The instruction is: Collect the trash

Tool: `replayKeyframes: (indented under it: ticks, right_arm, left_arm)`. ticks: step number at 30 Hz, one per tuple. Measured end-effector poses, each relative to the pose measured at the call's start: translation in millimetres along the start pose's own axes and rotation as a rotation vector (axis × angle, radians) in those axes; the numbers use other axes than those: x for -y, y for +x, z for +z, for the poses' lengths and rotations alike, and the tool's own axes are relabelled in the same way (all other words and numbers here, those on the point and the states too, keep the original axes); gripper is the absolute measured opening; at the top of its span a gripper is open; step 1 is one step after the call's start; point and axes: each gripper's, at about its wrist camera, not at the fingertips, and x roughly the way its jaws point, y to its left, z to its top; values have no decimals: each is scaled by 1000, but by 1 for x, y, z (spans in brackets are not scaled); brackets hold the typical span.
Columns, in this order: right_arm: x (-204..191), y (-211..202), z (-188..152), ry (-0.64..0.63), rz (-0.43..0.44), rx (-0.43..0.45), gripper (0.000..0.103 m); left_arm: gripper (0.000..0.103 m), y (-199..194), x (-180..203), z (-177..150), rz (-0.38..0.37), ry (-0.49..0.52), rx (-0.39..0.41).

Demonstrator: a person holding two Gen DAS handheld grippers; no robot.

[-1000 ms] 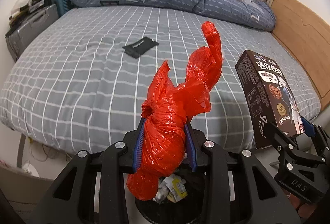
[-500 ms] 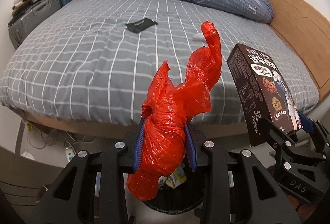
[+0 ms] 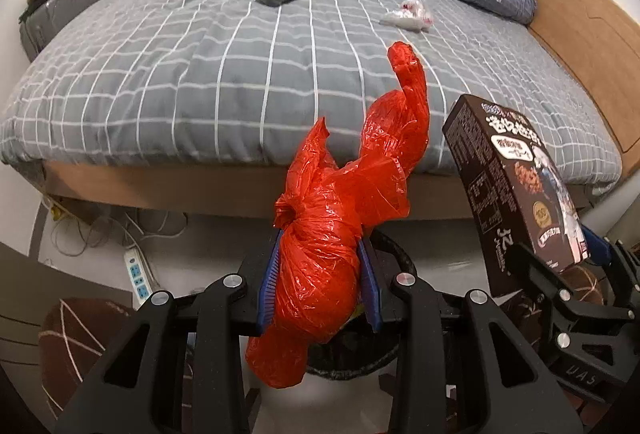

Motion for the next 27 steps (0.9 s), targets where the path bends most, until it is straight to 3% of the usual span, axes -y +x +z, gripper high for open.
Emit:
replayKeyframes:
  ticks: [16, 27]
  right_arm:
    - [6, 41, -52, 12, 7, -156, 89]
    - [32, 56, -59, 63, -24, -185, 89]
  left_arm:
    - [34, 38, -7, -36, 8, -17, -102]
    - [34, 73, 9, -39, -17, 4, -154]
